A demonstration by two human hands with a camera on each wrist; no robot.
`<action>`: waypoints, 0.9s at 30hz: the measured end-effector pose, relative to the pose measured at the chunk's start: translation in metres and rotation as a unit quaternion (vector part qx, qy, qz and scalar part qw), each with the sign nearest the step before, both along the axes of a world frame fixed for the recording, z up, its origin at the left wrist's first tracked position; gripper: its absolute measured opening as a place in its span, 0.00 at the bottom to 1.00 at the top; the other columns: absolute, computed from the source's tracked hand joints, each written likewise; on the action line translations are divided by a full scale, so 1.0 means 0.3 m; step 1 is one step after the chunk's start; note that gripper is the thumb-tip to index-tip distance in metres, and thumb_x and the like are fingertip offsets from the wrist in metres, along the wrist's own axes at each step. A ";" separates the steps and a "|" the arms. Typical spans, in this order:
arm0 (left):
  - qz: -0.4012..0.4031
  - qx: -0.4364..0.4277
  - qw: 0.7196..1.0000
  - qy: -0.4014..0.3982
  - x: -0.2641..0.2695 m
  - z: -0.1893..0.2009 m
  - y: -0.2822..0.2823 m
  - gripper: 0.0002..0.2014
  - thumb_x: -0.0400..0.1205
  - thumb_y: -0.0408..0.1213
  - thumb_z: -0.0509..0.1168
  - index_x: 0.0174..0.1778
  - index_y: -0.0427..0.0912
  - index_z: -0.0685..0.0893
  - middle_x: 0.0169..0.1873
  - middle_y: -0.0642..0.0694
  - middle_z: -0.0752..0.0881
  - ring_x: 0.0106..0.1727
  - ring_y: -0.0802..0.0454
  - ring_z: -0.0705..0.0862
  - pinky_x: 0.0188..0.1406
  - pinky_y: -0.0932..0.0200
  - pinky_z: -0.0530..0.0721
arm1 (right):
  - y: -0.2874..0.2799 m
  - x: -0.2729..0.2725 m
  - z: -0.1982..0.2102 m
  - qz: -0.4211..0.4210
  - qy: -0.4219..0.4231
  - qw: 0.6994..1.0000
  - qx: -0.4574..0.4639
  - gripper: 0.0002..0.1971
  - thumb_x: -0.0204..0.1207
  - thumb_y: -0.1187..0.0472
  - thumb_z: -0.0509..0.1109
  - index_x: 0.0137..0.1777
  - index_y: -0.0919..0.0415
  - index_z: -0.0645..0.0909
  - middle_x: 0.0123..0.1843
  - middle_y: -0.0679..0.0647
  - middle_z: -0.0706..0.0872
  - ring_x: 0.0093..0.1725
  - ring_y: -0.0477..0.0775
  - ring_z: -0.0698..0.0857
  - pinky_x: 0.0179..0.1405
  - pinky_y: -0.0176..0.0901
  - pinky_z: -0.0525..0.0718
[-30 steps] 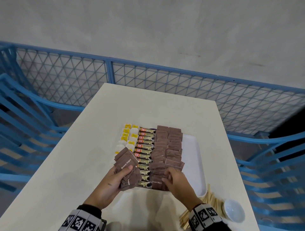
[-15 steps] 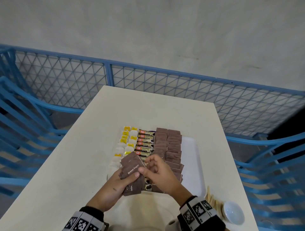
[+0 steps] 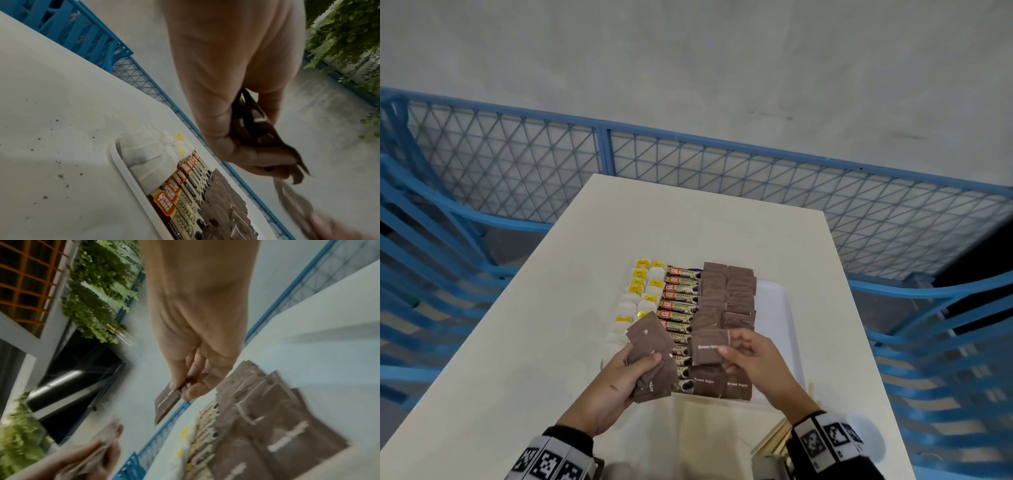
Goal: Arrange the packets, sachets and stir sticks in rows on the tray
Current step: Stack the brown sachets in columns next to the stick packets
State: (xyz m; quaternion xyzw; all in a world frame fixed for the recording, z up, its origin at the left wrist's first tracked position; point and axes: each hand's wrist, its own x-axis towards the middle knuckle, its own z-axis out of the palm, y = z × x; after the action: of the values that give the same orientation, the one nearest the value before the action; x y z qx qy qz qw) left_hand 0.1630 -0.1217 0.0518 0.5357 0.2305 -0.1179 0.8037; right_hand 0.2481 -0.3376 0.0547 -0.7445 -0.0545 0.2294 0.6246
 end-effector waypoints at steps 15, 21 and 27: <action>0.014 -0.011 1.000 -0.003 0.002 -0.004 0.005 0.13 0.81 0.27 0.62 0.62 0.38 0.80 0.50 0.37 0.89 0.48 0.41 0.88 0.46 0.46 0.89 | -0.162 -0.044 -0.203 0.013 -0.084 0.943 -0.322 0.10 0.71 0.60 0.74 0.42 0.57 0.74 0.31 0.46 0.74 0.31 0.43 0.72 0.30 0.31 0.69; -0.011 -0.004 1.000 -0.013 -0.002 0.014 -0.003 0.12 0.81 0.27 0.62 0.60 0.39 0.80 0.46 0.40 0.89 0.46 0.43 0.88 0.46 0.47 0.89 | -0.140 -0.036 -0.177 0.006 -0.140 0.918 -0.370 0.21 0.68 0.50 0.76 0.53 0.51 0.69 0.46 0.44 0.74 0.47 0.45 0.76 0.38 0.32 0.72; -0.075 0.004 0.997 -0.016 -0.006 0.023 -0.021 0.13 0.77 0.28 0.69 0.58 0.36 0.81 0.42 0.39 0.89 0.41 0.43 0.88 0.45 0.47 0.86 | 0.004 -0.028 -0.008 0.055 -0.193 0.952 -0.233 0.07 0.77 0.48 0.67 0.52 0.47 0.76 0.46 0.48 0.80 0.45 0.41 0.78 0.42 0.27 0.75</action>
State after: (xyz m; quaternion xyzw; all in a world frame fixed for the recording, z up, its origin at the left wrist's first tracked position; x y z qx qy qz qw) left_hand 0.1613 -0.1281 0.0587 0.5568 0.1776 -0.1686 0.7938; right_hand 0.2396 -0.3365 0.0523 -0.8953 -0.1596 0.1218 0.3977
